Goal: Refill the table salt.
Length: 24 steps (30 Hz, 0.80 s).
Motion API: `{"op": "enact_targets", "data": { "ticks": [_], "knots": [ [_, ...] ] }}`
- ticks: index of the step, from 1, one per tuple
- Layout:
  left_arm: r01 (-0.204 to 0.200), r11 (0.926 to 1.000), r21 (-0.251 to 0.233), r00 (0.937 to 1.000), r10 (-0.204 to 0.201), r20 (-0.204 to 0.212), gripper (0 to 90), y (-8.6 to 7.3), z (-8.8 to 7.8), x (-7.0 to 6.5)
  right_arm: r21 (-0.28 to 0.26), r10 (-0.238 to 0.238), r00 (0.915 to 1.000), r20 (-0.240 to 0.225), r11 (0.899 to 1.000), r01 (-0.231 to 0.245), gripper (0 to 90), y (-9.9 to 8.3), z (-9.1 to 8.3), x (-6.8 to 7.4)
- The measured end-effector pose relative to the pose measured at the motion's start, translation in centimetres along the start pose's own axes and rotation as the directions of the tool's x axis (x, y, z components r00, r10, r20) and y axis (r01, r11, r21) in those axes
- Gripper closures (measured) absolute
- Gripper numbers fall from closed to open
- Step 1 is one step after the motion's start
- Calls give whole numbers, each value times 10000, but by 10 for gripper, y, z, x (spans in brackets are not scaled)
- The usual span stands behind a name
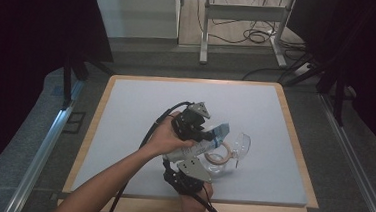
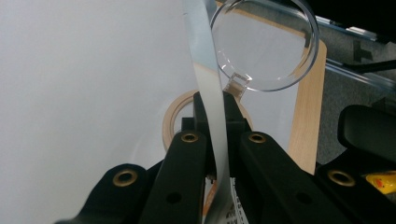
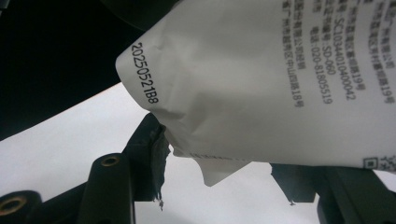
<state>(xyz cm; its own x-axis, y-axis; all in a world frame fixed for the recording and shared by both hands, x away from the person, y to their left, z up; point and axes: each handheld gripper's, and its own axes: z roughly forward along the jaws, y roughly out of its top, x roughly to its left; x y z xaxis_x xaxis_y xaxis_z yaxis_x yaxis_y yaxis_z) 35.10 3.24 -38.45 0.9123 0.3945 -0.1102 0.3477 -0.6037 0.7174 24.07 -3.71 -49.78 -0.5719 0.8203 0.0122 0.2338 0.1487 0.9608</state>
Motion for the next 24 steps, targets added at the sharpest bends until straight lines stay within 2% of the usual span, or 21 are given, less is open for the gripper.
{"op": "enact_targets", "data": {
  "ticks": [8, 14, 19, 24],
  "knots": [
    [-78, 9998, 205, 10000, 78, -16, 900, 4, 1, -1, -158, -202, 9997, 147, 9997, 204, 427, 4, 0, 0],
    [-310, 9979, 574, 9995, 314, -66, 900, 8, 3, -2, -254, -100, 9999, 137, 9996, 103, 427, 6, 0, 0],
    [-368, 9963, 771, 9992, 379, -132, 900, 12, 4, -3, -359, 183, 9998, 128, 9992, -178, 427, 9, 0, -1],
    [-316, 9961, 821, 9994, 323, -76, 900, 14, 3, -2, -414, 172, 9997, 189, 9990, -164, 427, 12, 1, 1]
  ]
}}
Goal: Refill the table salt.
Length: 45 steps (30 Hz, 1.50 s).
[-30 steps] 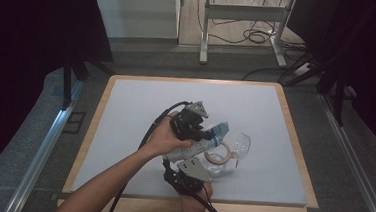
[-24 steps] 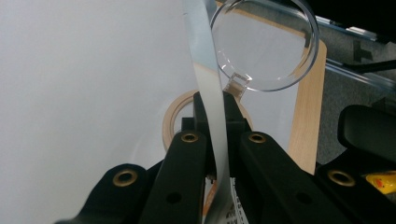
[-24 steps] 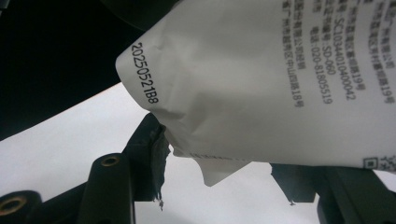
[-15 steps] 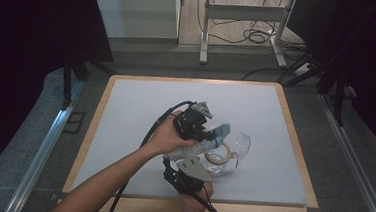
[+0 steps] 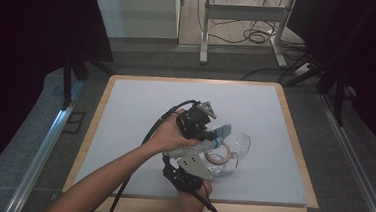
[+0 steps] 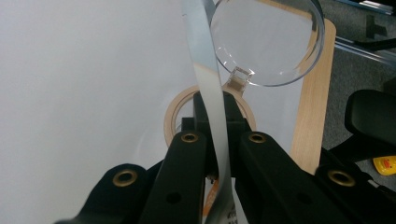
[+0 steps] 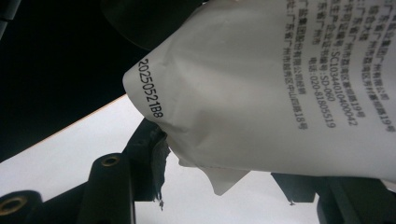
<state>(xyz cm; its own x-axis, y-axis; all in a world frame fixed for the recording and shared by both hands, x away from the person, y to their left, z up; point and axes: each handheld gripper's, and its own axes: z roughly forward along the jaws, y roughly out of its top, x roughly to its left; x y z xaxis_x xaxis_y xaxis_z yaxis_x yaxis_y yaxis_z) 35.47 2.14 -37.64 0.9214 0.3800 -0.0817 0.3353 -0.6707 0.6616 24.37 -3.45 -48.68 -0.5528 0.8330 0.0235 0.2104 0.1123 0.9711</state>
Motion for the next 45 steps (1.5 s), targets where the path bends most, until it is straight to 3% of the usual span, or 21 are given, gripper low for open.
{"op": "enact_targets", "data": {
  "ticks": [22, 45],
  "knots": [
    [-213, 9974, 685, 9995, 228, -212, 900, 9, 5, -2, -282, 506, 9987, -25, 9983, -506, 427, 3, 2, -1],
    [-282, 9960, 851, 9991, 307, -292, 900, 12, 4, -3, -353, 518, 9987, 30, 9980, -517, 427, 6, 2, -1]
  ]
}}
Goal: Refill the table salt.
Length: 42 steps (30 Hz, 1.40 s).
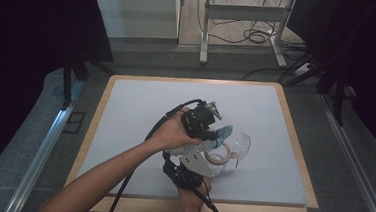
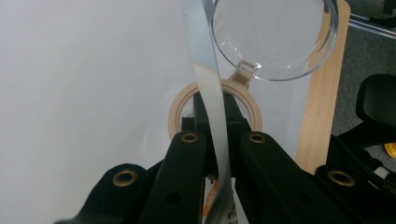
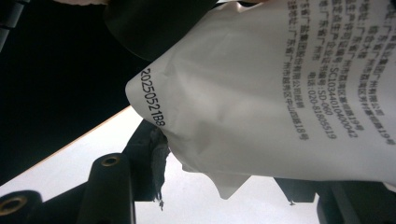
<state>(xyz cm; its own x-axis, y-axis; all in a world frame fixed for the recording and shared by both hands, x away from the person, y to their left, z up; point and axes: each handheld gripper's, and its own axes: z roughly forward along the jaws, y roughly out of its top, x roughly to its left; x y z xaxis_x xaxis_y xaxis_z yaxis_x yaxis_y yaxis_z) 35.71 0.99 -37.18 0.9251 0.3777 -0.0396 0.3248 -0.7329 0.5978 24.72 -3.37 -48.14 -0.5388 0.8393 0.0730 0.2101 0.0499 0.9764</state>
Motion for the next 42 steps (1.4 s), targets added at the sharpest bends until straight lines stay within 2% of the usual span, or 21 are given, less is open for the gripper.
{"op": "enact_targets", "data": {
  "ticks": [16, 42],
  "knots": [
    [-151, 9997, 212, 9998, 153, -122, 900, 3, 1, -2, -144, 140, 9999, 38, 9998, -140, 427, 1, 1, 1],
    [-150, 9997, 203, 9998, 153, -118, 900, 3, 3, -2, -129, 152, 9999, 78, 9998, -151, 426, 2, 1, 0]
  ]
}}
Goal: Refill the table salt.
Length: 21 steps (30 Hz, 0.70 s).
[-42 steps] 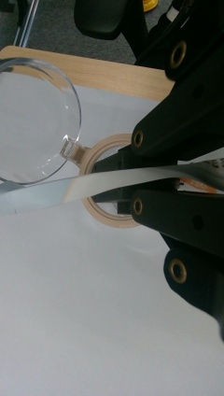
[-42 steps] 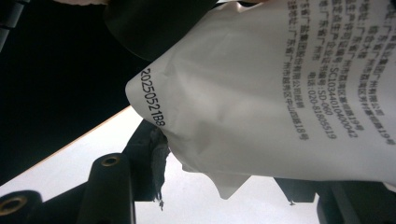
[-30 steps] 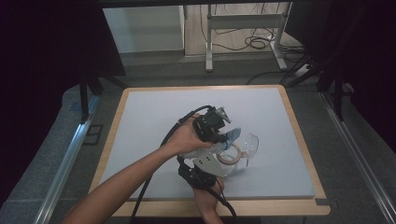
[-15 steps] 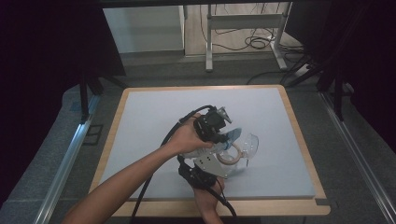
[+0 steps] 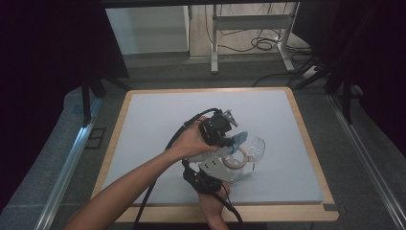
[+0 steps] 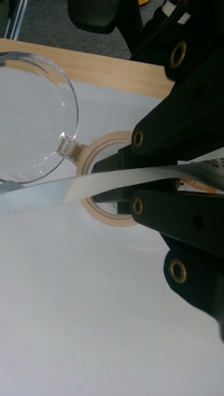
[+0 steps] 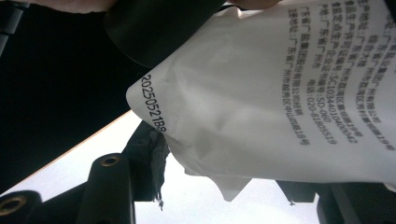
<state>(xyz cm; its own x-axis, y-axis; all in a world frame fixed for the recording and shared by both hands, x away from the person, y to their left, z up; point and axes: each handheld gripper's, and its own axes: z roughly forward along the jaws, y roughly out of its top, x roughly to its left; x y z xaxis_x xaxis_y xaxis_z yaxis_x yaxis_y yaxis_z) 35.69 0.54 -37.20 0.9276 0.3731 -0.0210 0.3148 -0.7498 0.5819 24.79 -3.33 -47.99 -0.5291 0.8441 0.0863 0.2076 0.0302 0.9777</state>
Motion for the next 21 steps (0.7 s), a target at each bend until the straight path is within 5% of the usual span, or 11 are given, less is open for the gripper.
{"op": "enact_targets", "data": {
  "ticks": [21],
  "knots": [
    [-22, 9999, 101, 10000, 23, -44, 900, 1, 1, 0, 6, 39, 10000, 13, 10000, -39, 424, 1, 0, 0]
  ]
}}
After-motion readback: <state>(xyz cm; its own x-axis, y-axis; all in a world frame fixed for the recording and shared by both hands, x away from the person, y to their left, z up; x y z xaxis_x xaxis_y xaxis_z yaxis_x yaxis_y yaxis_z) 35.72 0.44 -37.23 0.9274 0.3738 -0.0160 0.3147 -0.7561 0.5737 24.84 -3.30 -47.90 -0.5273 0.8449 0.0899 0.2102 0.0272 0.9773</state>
